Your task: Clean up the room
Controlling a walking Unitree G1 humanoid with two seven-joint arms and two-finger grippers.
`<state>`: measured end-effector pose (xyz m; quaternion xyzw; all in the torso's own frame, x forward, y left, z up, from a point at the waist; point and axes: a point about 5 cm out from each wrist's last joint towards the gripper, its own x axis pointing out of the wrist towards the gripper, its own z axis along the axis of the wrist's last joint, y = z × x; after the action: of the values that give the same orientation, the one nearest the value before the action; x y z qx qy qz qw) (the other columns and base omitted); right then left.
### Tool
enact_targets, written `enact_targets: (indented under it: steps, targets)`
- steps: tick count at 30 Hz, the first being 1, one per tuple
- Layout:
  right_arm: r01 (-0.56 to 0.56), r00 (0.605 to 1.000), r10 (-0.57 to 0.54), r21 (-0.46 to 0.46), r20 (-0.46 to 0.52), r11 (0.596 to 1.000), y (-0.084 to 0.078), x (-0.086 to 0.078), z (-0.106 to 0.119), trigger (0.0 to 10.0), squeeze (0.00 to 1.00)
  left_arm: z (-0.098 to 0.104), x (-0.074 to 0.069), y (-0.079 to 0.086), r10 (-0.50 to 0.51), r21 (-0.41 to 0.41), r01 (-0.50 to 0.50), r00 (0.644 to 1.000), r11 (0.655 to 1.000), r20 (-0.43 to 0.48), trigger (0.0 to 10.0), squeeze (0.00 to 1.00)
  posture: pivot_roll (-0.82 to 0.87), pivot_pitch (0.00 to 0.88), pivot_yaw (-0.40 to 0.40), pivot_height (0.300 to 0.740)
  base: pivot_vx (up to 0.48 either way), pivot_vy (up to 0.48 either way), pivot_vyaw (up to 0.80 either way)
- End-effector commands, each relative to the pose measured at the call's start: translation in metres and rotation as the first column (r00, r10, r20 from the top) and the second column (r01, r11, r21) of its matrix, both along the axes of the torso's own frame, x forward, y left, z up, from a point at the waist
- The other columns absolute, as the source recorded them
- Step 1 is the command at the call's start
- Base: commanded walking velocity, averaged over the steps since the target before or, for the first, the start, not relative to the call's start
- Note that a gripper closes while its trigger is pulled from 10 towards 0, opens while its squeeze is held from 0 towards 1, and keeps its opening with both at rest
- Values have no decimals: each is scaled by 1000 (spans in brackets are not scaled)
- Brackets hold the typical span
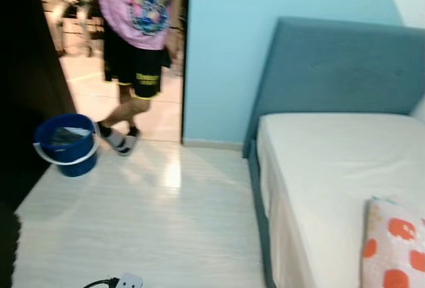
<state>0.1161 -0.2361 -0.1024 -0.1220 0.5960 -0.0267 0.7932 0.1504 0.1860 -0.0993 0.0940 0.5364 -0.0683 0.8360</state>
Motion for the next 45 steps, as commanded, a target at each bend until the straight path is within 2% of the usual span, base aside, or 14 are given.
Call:
enact_targets:
  steps: [1, 16, 32, 45]
  targets:
    - [5, 1000, -5, -11, 3, 1000, -3, 0, 1, 10000, 0, -1, -2, -1, -8, 2, 8, 1000, 1000, -6, 10000, 0, 45, 0, -73, 740, 0, 0, -775]
    - [5, 1000, -4, -13, 15, 1000, 0, 5, 1, 10000, 0, 0, 1, -2, -12, 1, 12, 1000, 1000, 0, 10000, 0, 42, 0, -74, 740, 0, 0, -780]
    - [4, 1000, -4, -20, 6, 1000, -7, -1, 1, 10000, 0, 0, 0, -2, -13, 5, 13, 1000, 1000, 0, 10000, 0, 45, 0, -77, 740, 0, 0, -781]
    - [-19, 1000, 19, -14, 2, 1000, 0, 0, 0, 10000, 0, -1, -2, -2, -18, 11, 18, 1000, 1000, -3, 10000, 0, 52, 0, -83, 740, 0, 0, -779]
